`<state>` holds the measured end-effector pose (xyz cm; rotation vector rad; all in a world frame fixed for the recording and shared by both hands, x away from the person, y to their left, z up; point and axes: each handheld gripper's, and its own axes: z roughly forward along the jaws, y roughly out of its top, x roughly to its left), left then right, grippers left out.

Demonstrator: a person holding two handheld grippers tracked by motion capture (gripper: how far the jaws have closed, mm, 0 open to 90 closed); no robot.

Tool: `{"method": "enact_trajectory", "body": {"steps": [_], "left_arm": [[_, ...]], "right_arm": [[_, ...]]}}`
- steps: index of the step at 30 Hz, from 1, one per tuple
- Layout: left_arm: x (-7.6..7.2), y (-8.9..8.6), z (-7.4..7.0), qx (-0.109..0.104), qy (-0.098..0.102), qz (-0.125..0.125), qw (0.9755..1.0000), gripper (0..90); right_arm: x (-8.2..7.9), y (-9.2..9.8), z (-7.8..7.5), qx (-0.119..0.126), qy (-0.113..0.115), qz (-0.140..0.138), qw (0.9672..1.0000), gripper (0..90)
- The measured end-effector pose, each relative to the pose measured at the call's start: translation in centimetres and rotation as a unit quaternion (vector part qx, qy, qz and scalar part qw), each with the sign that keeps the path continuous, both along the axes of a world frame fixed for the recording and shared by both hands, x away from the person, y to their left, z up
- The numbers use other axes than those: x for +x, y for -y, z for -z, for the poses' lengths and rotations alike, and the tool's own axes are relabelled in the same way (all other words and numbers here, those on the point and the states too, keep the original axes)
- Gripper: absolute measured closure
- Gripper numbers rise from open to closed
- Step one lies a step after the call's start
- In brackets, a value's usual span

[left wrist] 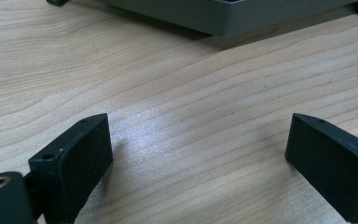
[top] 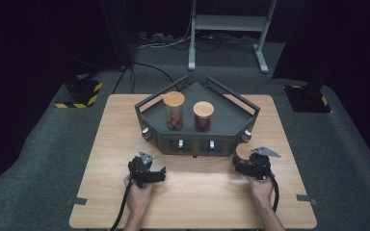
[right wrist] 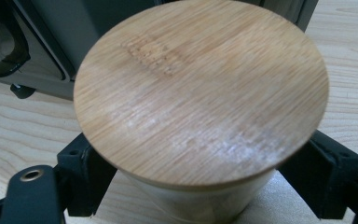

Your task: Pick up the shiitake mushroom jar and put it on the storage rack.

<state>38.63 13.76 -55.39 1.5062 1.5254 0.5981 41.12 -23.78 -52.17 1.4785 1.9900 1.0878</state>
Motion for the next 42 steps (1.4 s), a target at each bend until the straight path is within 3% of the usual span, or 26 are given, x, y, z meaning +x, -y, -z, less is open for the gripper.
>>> {"method": "enact_trajectory", "body": {"steps": [42], "left_arm": [[0.0,0.0,0.0,0.0,0.0,0.0,1.0,6.9]], "right_arm": [[-0.12,-0.58,0.09,-0.028,0.018,0.005,0.9994,24.1]]}}
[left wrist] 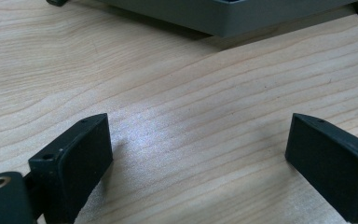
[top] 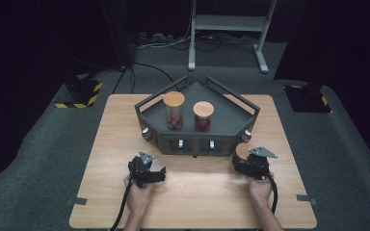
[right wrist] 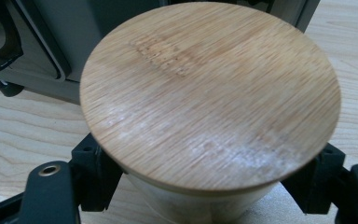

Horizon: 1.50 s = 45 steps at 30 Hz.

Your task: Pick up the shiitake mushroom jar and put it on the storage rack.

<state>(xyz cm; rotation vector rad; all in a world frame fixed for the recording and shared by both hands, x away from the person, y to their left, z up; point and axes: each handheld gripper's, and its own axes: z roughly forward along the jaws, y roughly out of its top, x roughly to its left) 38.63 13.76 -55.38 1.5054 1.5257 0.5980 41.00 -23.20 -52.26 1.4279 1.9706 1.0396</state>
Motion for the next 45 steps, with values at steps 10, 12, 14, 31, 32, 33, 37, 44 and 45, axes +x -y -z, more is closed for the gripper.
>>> {"method": "enact_trajectory", "body": {"steps": [10,12,14,31,32,33,37,44,45], "left_arm": [[0.0,0.0,0.0,0.0,0.0,0.0,1.0,6.9],[0.0,0.0,0.0,0.0,0.0,0.0,1.0,6.9],[0.0,0.0,0.0,0.0,0.0,0.0,1.0,6.8],[0.0,0.0,0.0,0.0,0.0,0.0,1.0,6.9],[0.0,0.0,0.0,0.0,0.0,0.0,1.0,6.9],[0.0,0.0,0.0,0.0,0.0,0.0,1.0,6.8],[0.0,0.0,0.0,0.0,0.0,0.0,1.0,6.8],[0.0,0.0,0.0,0.0,0.0,0.0,1.0,6.8],[0.0,0.0,0.0,0.0,0.0,0.0,1.0,6.9]], "right_arm": [[-0.2,0.0,-0.2,0.0,0.003,-0.011,0.9999,24.9],[-0.2,0.0,-0.2,-0.001,0.003,-0.014,0.9999,25.0],[-0.3,0.0,-0.3,0.0,0.004,-0.015,0.9999,25.0],[-0.8,0.6,-0.9,0.011,0.006,-0.023,0.9997,25.0],[-0.8,0.6,-0.9,0.011,0.005,-0.022,0.9997,25.0],[-0.8,0.6,-1.0,0.011,0.005,-0.022,0.9997,25.0],[-0.9,0.7,-1.0,0.013,0.003,-0.02,0.9997,25.0],[-1.0,0.9,-1.1,0.017,0.0,-0.022,0.9996,25.0],[-1.0,0.9,-1.1,0.017,0.0,-0.023,0.9996,25.0]]}}
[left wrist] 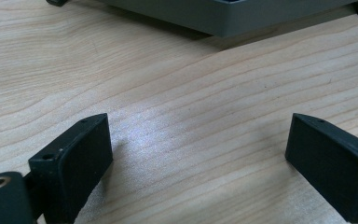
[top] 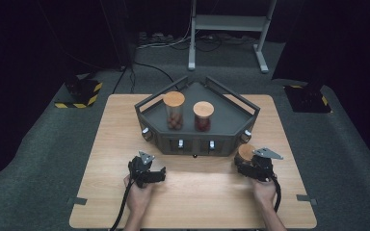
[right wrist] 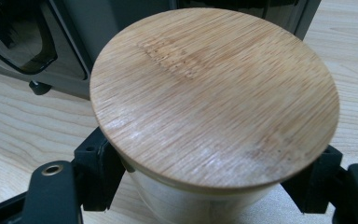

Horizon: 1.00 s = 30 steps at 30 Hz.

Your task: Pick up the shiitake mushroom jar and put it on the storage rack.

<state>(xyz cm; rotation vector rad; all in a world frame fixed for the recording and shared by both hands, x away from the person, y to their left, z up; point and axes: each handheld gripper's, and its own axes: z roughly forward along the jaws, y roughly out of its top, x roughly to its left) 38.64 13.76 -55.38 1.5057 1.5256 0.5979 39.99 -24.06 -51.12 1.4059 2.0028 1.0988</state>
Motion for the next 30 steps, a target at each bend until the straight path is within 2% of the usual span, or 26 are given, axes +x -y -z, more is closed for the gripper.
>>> {"method": "enact_trajectory", "body": {"steps": [30], "left_arm": [[0.0,0.0,0.0,0.0,0.0,0.0,1.0,6.9]], "right_arm": [[-0.5,-0.2,-1.9,0.002,0.007,-0.03,0.9995,25.0]]}}
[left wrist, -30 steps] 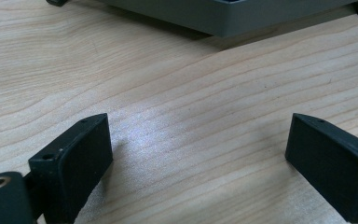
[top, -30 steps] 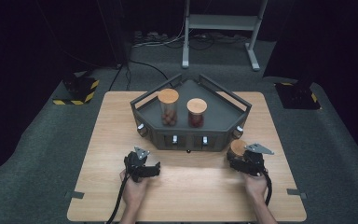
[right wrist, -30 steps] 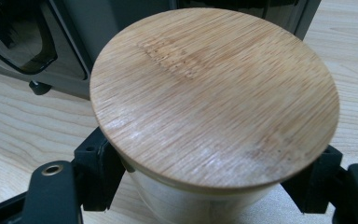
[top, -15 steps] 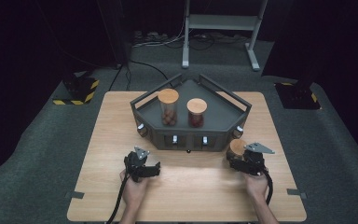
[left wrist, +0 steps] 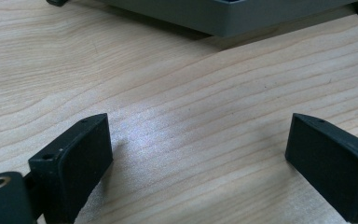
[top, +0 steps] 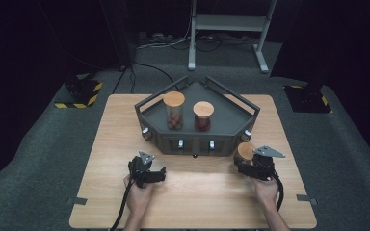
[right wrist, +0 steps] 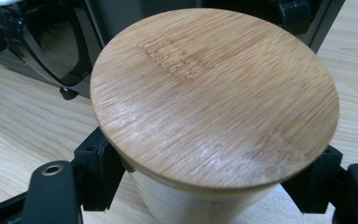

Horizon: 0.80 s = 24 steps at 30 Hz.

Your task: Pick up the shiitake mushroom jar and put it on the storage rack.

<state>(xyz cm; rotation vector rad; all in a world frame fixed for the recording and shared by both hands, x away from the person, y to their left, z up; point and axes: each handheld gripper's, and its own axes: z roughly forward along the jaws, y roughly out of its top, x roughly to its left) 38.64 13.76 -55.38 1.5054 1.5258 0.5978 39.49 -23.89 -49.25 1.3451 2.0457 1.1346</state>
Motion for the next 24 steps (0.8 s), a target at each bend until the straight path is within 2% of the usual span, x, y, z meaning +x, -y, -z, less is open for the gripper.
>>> {"method": "enact_trajectory", "body": {"steps": [10,24], "left_arm": [[0.0,0.0,0.0,0.0,0.0,0.0,1.0,6.9],[0.0,0.0,0.0,0.0,0.0,0.0,1.0,6.9]], "right_arm": [[-0.4,-0.2,-1.0,-0.011,0.01,-0.009,0.9999,25.0],[-0.8,-0.4,-2.1,-0.004,0.013,-0.025,0.9996,25.0]]}}
